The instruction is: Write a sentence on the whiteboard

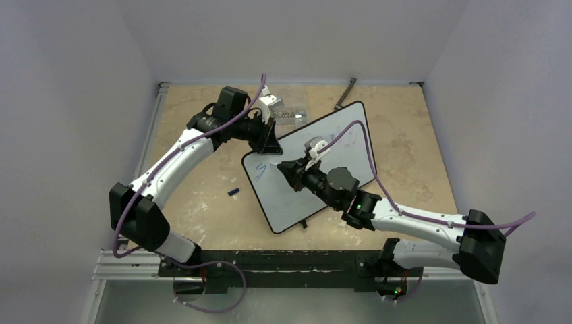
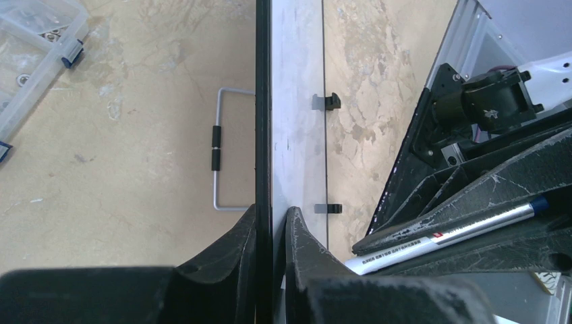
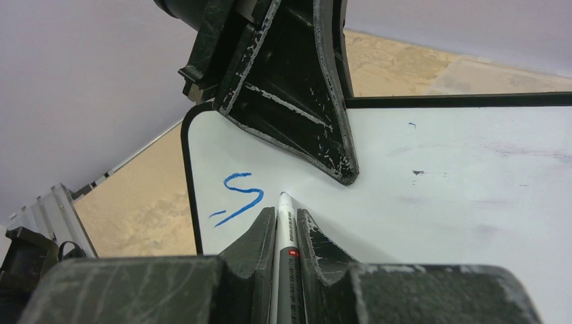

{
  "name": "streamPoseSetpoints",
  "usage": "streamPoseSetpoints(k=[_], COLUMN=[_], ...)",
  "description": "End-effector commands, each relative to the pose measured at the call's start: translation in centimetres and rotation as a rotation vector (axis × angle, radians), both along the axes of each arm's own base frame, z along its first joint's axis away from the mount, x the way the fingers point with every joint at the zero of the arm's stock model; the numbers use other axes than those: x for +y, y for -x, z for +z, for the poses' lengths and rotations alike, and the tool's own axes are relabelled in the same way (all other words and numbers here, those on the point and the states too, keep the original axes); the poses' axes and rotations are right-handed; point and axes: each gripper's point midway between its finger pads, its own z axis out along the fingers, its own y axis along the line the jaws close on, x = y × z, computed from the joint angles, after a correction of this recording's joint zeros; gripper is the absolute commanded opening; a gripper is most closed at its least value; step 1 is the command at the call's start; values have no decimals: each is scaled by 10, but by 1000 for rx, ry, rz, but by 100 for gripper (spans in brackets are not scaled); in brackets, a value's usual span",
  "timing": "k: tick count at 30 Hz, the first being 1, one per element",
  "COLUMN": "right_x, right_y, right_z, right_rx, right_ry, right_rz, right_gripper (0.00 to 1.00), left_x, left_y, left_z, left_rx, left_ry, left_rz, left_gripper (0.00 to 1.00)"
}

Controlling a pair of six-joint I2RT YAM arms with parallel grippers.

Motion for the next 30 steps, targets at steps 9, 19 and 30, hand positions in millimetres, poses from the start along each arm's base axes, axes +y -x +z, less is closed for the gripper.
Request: streamPoseSetpoints(k=[9, 19, 30], right_x=[1, -21, -27], right_y=[-12, -26, -26], right_z=[12, 2, 13], right_rx=[-28, -8, -23], right_ry=[-10, 35, 41], right_rz=[-52, -189, -203], right_gripper=[0, 0, 0], left_x=[10, 10, 10], left_y=[-11, -10, -10], left_z=[-26, -26, -27], left_rx=[-131, -130, -125], left_ry=[-149, -146, -153], left_rz=[-21, -25, -23], left_gripper=[0, 0, 0])
